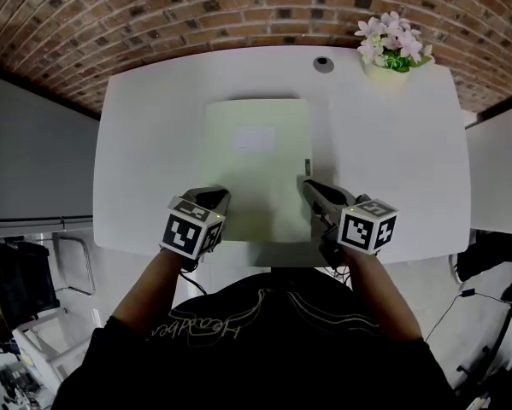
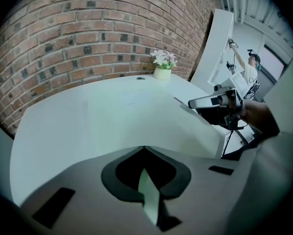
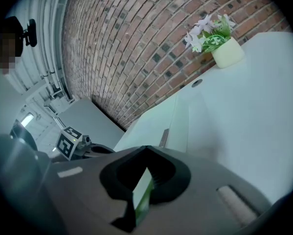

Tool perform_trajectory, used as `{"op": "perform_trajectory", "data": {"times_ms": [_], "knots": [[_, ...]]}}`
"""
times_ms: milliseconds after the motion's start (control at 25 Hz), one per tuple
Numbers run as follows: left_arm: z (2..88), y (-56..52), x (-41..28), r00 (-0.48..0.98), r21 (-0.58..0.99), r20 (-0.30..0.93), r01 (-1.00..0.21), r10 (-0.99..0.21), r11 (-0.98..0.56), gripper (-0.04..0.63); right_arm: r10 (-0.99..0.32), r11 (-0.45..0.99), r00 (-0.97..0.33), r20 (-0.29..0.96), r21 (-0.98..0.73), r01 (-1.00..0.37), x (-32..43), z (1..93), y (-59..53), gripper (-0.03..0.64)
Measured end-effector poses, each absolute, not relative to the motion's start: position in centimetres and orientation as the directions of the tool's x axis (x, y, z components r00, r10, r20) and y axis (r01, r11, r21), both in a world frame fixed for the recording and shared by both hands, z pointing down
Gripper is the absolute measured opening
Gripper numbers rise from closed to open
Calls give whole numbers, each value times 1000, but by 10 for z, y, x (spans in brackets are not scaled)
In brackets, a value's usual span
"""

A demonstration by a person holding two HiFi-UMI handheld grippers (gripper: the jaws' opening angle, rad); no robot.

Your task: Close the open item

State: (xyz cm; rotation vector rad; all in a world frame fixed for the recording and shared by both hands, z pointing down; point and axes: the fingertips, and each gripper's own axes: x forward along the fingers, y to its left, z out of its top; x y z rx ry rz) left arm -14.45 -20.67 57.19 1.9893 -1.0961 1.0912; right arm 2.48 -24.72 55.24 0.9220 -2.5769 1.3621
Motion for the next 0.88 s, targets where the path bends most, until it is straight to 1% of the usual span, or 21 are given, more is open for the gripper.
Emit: {"op": "perform_trajectory", "data": {"times_ms": [320,520,880], "knots": [[574,-204,-144,308,127,899,-864,-310,-487,3,-448,451,-802,394,-676,-583,19,558,-253,3],[574,-205,-144,329,159,902,-855,-278,-494,3,-407,531,-780,476,-571,-626,14,560,-253,3],[574,-207,-144,336,169,890,-870,-307,-462,3,-343,616,-776,528,-497,-611,0,564,-258,3]]}}
